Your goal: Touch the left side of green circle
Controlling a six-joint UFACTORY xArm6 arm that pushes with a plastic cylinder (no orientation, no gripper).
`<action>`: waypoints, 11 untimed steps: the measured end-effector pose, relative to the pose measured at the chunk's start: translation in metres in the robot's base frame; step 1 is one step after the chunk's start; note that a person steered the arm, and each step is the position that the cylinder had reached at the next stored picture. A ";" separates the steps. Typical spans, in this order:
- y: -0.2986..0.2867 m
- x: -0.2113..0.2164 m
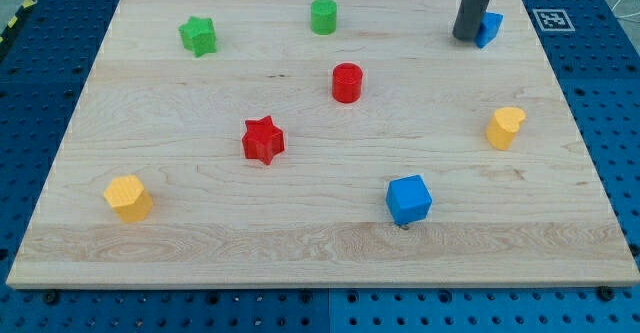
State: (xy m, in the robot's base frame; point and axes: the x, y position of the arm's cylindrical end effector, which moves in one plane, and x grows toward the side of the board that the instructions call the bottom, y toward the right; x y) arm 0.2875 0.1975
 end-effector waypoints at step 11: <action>-0.240 -0.044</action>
